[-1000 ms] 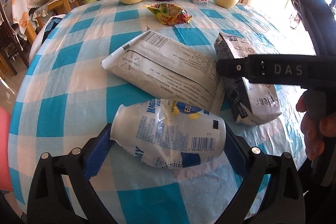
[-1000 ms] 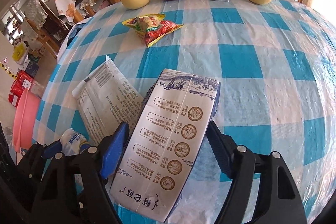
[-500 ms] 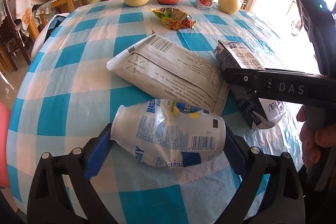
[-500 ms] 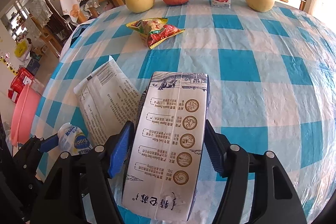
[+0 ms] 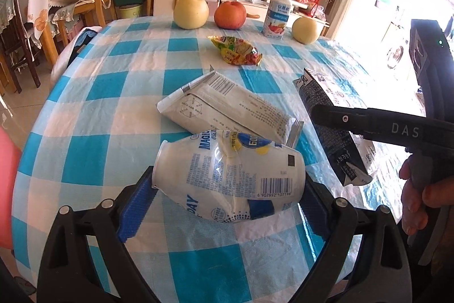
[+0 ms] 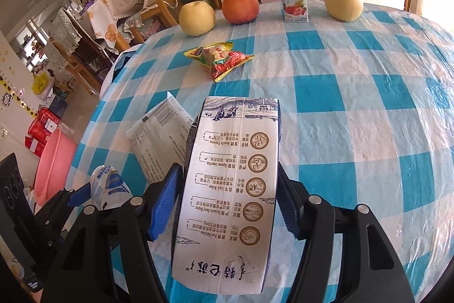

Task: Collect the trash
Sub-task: 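Carry the plastic bag and milk carton over the pink bucket with both tools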

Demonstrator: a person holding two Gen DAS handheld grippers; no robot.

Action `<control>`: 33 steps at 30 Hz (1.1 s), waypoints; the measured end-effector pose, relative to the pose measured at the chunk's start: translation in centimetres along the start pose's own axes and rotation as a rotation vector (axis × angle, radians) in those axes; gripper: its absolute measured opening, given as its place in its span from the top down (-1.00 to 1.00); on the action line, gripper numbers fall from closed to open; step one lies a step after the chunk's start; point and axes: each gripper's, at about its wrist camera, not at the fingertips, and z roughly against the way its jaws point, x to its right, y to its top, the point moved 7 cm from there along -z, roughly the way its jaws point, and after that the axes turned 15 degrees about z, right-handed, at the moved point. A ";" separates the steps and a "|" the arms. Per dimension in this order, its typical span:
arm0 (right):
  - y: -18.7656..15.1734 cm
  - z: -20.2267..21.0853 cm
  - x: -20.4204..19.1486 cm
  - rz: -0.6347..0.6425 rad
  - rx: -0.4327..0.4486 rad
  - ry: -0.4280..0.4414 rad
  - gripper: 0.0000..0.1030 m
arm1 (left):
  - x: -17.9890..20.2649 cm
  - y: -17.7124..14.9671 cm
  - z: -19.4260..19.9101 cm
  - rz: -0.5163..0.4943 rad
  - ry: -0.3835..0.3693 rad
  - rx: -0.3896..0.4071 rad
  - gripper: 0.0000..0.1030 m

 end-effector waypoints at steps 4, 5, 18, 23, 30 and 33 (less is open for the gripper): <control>0.7 1.1 -1.2 0.011 0.028 0.020 -0.25 | -0.4 0.6 1.3 0.025 -0.023 0.037 -0.79; 0.9 1.4 -1.6 0.016 0.034 0.027 -0.25 | -0.6 0.9 1.7 0.033 -0.028 0.049 -0.79; 3.9 3.9 -8.3 0.102 0.104 0.123 -0.25 | -6.1 4.1 6.8 0.249 -0.076 0.223 -0.79; 5.3 4.1 -12.0 0.155 0.112 0.161 -0.25 | -9.3 5.5 9.3 0.346 -0.080 0.324 -0.79; 7.5 2.9 -18.5 0.237 0.101 0.227 -0.25 | -15.3 6.6 12.6 0.522 -0.013 0.467 -0.79; 8.7 2.0 -22.0 0.269 0.095 0.273 -0.25 | -18.5 6.6 14.3 0.630 0.015 0.537 -0.79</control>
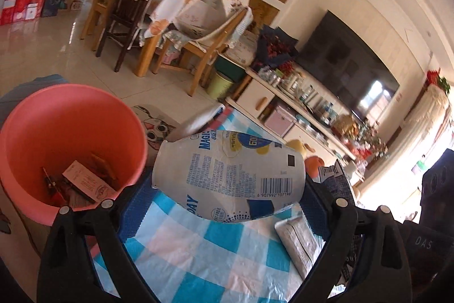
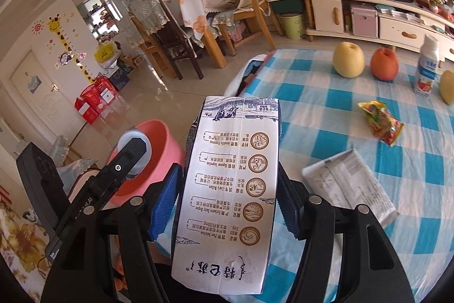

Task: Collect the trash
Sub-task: 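Carry the plastic bag and milk carton over the pink bucket with both tools, then open the right tool to drop the carton while the left tool drops the plastic bag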

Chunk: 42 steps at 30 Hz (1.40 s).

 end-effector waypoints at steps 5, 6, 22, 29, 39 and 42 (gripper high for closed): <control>3.4 -3.5 -5.8 0.083 -0.002 0.075 -0.25 | -4.6 3.3 1.1 0.174 0.053 0.086 -0.79; 4.0 -4.3 -6.9 0.100 -0.004 0.087 -0.25 | -5.4 3.8 1.4 0.202 0.060 0.099 -0.79; 8.8 -16.1 -15.4 0.178 -0.024 0.195 -0.29 | -14.2 8.3 0.9 0.491 0.142 0.168 -0.80; 8.0 -17.9 -14.2 0.117 -0.028 0.217 -0.67 | -14.3 8.6 0.3 0.459 0.196 0.182 -0.82; 5.9 -12.9 -9.5 0.130 0.003 0.062 -0.75 | -13.5 8.1 -0.1 0.417 0.198 0.164 -0.92; 5.0 -11.2 -7.9 0.142 -0.008 0.007 -0.76 | -12.9 7.9 -0.5 0.396 0.193 0.151 -0.92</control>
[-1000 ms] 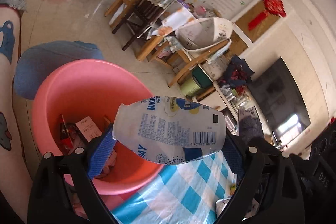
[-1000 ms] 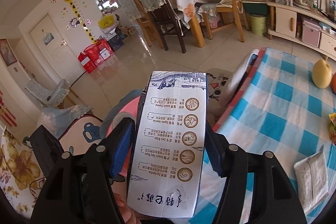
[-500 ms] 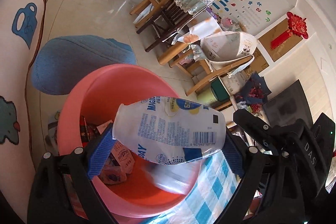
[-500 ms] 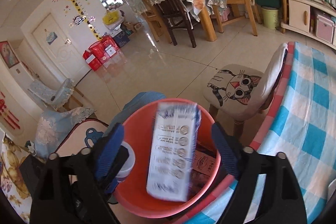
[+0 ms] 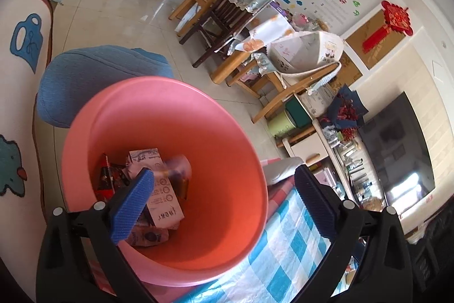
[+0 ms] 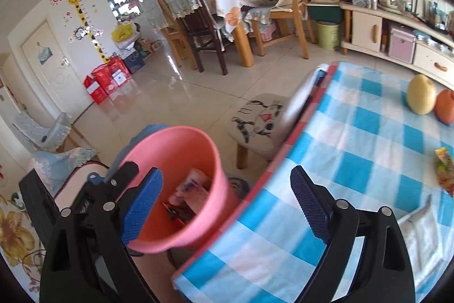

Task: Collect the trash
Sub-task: 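Open the right tool to drop the carton while the left tool drops the plastic bag, then move both tools back over the table toward the remaining trash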

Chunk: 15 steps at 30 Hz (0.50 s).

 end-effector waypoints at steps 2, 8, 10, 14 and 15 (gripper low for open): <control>-0.8 1.2 0.9 0.009 -0.009 -0.033 -0.76 | 0.3 -0.5 0.0 -0.013 -0.002 -0.008 -0.92; -3.0 5.5 3.4 0.061 0.007 -0.155 -0.76 | 0.9 -1.8 0.1 -0.038 -0.012 -0.022 -0.92; -3.7 6.9 4.1 0.071 0.013 -0.186 -0.78 | 1.5 -2.3 0.2 -0.055 -0.021 -0.023 -0.92; -4.8 9.8 5.5 0.097 0.032 -0.247 -0.80 | 2.8 -3.8 0.2 -0.104 -0.065 -0.044 -0.92; -5.1 10.5 5.8 0.107 0.040 -0.268 -0.80 | 3.1 -4.1 0.3 -0.117 -0.073 -0.047 -0.92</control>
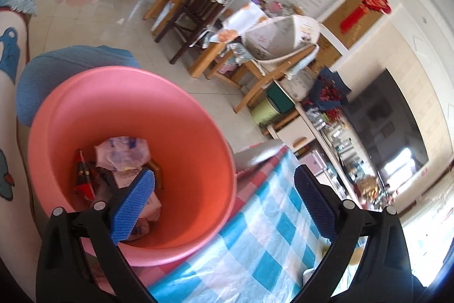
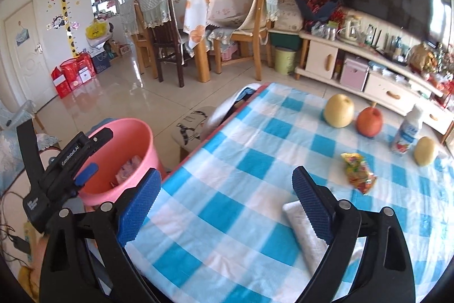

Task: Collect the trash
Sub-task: 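Move both tools back over the table toward the remaining trash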

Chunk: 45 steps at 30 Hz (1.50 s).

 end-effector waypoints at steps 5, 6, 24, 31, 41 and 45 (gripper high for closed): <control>-1.0 2.6 1.9 0.029 0.050 -0.080 -0.81 | 2.5 -1.9 0.3 -0.087 -0.062 -0.017 -0.92; -1.3 3.0 2.2 0.032 0.058 -0.092 -0.82 | 3.1 -2.4 0.3 -0.110 -0.073 -0.023 -0.92; -3.9 5.7 6.5 0.045 0.091 -0.191 -0.83 | 8.4 -9.1 1.1 -0.347 -0.161 -0.082 -0.92; -5.0 6.1 8.3 0.022 0.078 -0.209 -0.83 | 9.4 -10.8 0.9 -0.397 -0.165 -0.095 -0.92; -5.7 7.2 11.2 -0.027 0.095 -0.222 -0.83 | 11.0 -13.5 0.8 -0.493 -0.181 -0.118 -0.92; -5.9 7.5 12.4 -0.040 0.096 -0.230 -0.83 | 11.6 -14.4 0.8 -0.532 -0.181 -0.114 -0.92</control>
